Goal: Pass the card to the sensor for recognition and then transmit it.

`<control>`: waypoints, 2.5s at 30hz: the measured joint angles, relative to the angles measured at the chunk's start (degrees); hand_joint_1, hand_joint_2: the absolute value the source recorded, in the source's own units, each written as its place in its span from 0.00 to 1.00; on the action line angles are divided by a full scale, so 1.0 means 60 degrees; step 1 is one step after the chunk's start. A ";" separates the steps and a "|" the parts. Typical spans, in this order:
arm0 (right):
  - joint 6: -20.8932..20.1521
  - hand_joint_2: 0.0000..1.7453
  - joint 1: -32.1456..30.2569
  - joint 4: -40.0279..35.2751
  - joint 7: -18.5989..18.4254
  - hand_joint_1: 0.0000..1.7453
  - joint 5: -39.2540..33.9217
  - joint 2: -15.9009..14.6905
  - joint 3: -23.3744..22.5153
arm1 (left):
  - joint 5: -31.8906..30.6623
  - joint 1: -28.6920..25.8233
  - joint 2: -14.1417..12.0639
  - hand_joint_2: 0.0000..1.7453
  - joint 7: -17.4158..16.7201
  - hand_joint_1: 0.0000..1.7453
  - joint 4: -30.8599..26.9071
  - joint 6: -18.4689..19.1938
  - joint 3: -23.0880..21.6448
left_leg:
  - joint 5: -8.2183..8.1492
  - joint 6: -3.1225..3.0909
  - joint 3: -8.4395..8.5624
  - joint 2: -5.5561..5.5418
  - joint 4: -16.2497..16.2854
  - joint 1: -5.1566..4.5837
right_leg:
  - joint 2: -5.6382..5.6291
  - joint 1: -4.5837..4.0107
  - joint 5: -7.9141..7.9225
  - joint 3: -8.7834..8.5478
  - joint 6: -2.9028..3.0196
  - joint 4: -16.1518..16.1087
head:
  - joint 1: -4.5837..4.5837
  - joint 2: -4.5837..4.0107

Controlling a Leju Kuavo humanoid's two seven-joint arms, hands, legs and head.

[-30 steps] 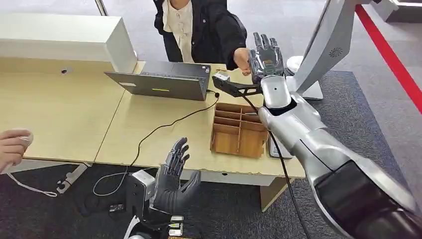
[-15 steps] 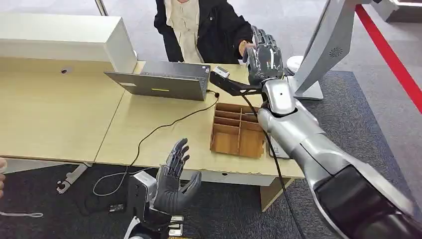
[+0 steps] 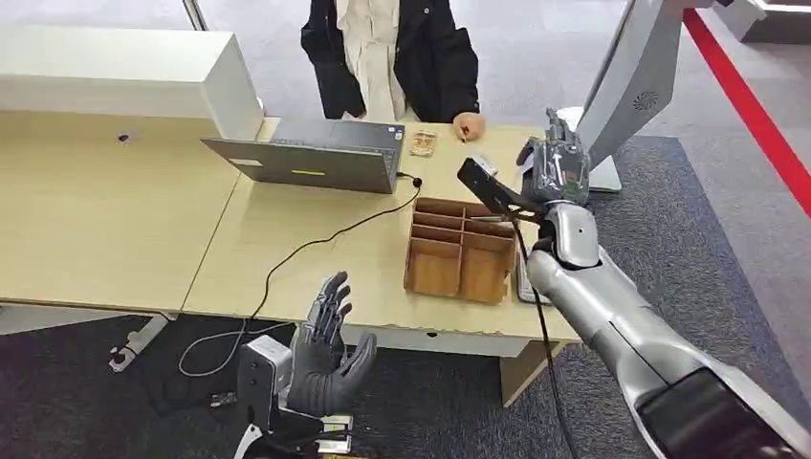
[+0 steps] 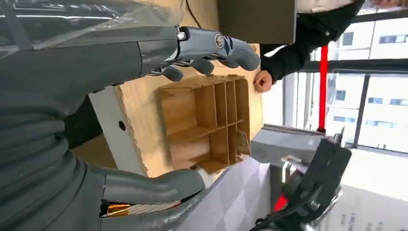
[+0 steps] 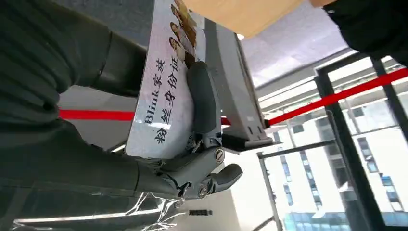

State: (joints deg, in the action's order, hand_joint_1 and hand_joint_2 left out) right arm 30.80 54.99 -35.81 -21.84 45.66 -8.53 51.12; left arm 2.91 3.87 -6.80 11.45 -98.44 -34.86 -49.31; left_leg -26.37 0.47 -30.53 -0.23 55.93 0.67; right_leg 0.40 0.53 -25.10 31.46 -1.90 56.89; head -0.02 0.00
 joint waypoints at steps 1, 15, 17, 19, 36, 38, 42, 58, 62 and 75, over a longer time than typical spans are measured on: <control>0.0080 1.00 -0.0148 -0.0163 -0.0090 1.00 -0.0040 -0.0148 -0.0083 | -0.0040 -0.0015 -0.0018 1.00 -0.0029 0.00 -0.0043 -0.0076 0.0000 | -0.0001 0.0000 0.0000 0.0000 0.0000 0.0001 | 0.0000 0.0000 0.0000 0.0000 0.0000 0.0000 | 0.0004 -0.0003; 0.0455 1.00 -0.1395 -0.1832 -0.0652 1.00 -0.0022 -0.1486 -0.1064 | -0.0051 -0.0240 -0.0230 1.00 -0.0113 0.00 -0.0404 -0.0597 0.0007 | -0.0003 0.0000 -0.0002 0.0006 -0.0002 0.0003 | -0.0001 -0.0002 -0.0001 -0.0002 0.0000 0.0001 | 0.0004 -0.0004; 0.0441 1.00 -0.1575 -0.2010 -0.0652 1.00 -0.0015 -0.1595 -0.1191 | -0.0011 -0.0287 -0.0273 1.00 -0.0113 0.00 -0.0422 -0.0677 0.0007 | -0.0004 -0.0001 -0.0003 0.0007 -0.0002 0.0002 | -0.0002 -0.0002 -0.0001 -0.0001 0.0000 0.0001 | 0.0000 -0.0004; 0.0426 1.00 -0.1718 -0.2109 -0.0615 1.00 -0.0066 -0.1642 -0.1289 | 0.0018 -0.0315 -0.0321 1.00 -0.0131 0.00 -0.0484 -0.0765 0.0004 | -0.0005 -0.0001 -0.0003 0.0005 -0.0002 0.0001 | -0.0002 -0.0001 -0.0001 -0.0001 -0.0001 0.0000 | 0.0004 0.0000; -0.0255 1.00 -0.1968 -0.1358 0.0394 1.00 -0.0689 -0.1179 -0.1417 | -0.0226 -0.0368 -0.0386 1.00 -0.0371 0.00 -0.0641 -0.0838 0.0007 | -0.0004 -0.0001 -0.0005 0.0004 -0.0003 0.0002 | -0.0001 -0.0002 -0.0002 -0.0001 -0.0001 0.0002 | 0.0000 0.0000; -0.0314 1.00 -0.2001 -0.1198 0.0478 1.00 -0.0750 -0.1048 -0.1391 | -0.0229 -0.0369 -0.0386 1.00 -0.0382 0.00 -0.0645 -0.0838 0.0007 | -0.0004 -0.0001 -0.0005 0.0004 -0.0003 0.0002 | -0.0001 -0.0002 -0.0002 -0.0001 -0.0001 0.0002 | 0.0004 -0.0004; -0.0321 1.00 -0.2113 -0.0957 0.0518 1.00 -0.0787 -0.0855 -0.1373 | -0.0248 -0.0386 -0.0390 1.00 -0.0422 0.00 -0.0648 -0.0838 0.0007 | -0.0004 -0.0001 -0.0005 0.0004 -0.0003 0.0002 | 0.0000 -0.0002 -0.0002 0.0000 -0.0001 0.0002 | 0.0004 0.0000; -0.0449 1.00 -0.2356 -0.0506 0.0074 1.00 -0.0885 -0.0772 -0.1406 | -0.0452 -0.0422 -0.0444 1.00 -0.0754 0.00 -0.0856 -0.0838 0.0007 | -0.0004 -0.0001 -0.0004 0.0005 -0.0003 0.0002 | -0.0001 -0.0001 -0.0002 0.0002 -0.0001 0.0001 | 0.0000 -0.0003; -0.0456 1.00 -0.2478 -0.0484 0.0030 1.00 -0.0900 -0.0819 -0.1446 | -0.0575 -0.0460 -0.0455 1.00 -0.0845 0.00 -0.0969 -0.0838 0.0007 | -0.0005 -0.0001 -0.0004 0.0005 -0.0003 0.0002 | -0.0001 -0.0001 -0.0002 0.0001 -0.0001 0.0001 | 0.0004 -0.0004; -0.0434 1.00 -0.2990 -0.0466 -0.0134 1.00 -0.0925 -0.0950 -0.1632 | -0.0718 -0.0551 -0.0586 1.00 -0.1060 0.00 -0.1282 -0.0841 0.0007 | -0.0005 -0.0001 -0.0004 0.0005 -0.0003 0.0002 | -0.0001 -0.0001 -0.0003 0.0001 -0.0001 0.0001 | 0.0000 -0.0003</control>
State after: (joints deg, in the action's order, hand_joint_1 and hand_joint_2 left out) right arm 28.20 37.05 -38.60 -22.64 40.11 -14.23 41.33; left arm -1.40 0.56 -10.32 5.09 -106.14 -39.91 -49.27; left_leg -26.39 0.47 -30.55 -0.20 55.92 0.68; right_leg 0.39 0.53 -25.11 31.47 -1.90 56.89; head -0.02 -0.02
